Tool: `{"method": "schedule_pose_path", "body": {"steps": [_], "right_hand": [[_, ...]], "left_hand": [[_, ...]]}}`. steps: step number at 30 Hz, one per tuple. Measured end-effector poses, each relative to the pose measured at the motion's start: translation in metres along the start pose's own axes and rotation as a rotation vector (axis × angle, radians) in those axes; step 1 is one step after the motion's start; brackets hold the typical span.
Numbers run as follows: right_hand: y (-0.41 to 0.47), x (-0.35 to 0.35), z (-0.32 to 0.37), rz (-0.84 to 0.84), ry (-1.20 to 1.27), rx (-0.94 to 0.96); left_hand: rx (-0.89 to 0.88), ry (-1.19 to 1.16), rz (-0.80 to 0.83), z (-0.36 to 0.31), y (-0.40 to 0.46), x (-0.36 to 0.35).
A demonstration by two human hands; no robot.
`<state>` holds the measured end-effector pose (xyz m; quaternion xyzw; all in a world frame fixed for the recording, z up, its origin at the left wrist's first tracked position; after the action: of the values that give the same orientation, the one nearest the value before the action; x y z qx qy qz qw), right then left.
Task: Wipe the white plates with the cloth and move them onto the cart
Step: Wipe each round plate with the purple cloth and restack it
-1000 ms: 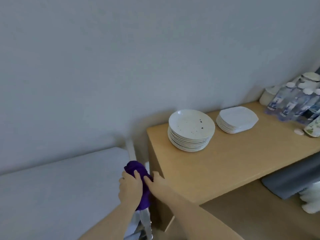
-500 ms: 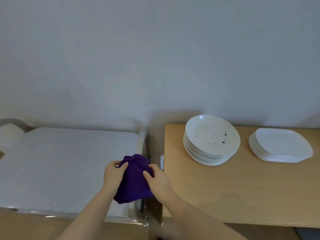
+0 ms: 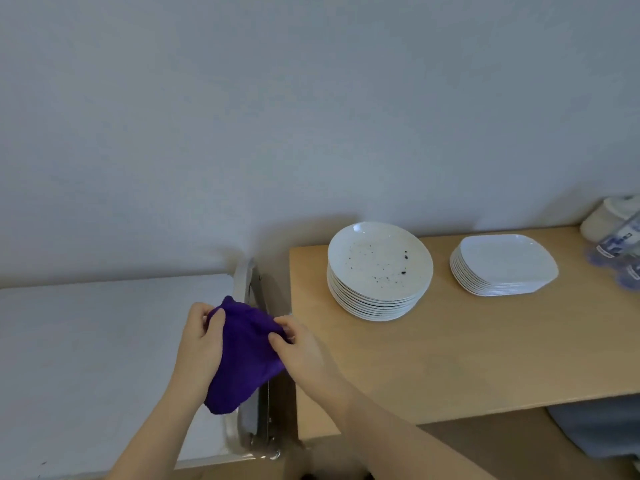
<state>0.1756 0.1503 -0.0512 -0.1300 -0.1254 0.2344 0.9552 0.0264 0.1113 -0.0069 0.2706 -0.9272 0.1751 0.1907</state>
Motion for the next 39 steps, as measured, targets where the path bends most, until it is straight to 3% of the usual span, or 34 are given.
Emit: {"method": "schedule_pose_path", "body": {"steps": [6,12,17,23,26,30,39], "right_hand": [[-0.008,0.05,-0.001,-0.096,0.425,-0.089],[-0.033,0.129,-0.033,-0.257,0.665,-0.141],[-0.058,0.223,-0.076,-0.607,0.465,-0.137],[-0.065,0.334,-0.091,-0.809,0.141,-0.005],[-0.061,0.368,-0.1,-0.766,-0.031,-0.014],[-0.058,0.384,-0.123,-0.663,-0.314,-0.113],[-0.061,0.366,-0.163,-0.364,-0.785,-0.262]], "left_hand": [[0.205,-0.425,0.064,-0.033,-0.027,-0.044],[0.554,-0.798,0.358,-0.056,-0.09,-0.154],[0.679,-0.831,0.58,-0.075,-0.129,-0.258],[0.756,-0.74,0.697,-0.088,-0.131,-0.366],[0.88,-0.863,0.676,-0.102,-0.127,-0.408],[0.806,-0.816,0.722,-0.106,-0.129,-0.438],[0.463,-0.162,0.5,-0.078,-0.124,-0.414]]}}
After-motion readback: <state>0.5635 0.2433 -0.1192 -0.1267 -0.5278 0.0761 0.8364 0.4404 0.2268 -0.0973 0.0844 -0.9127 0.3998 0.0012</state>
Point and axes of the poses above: each hand's wrist, its own y-axis towards the middle knuckle, its own x-axis out of the back of the hand, z = x × y, the point moved 3 cm from there along y, towards the middle knuckle, and after that the axes turned 8 degrees about y, right-handed, at the moved point
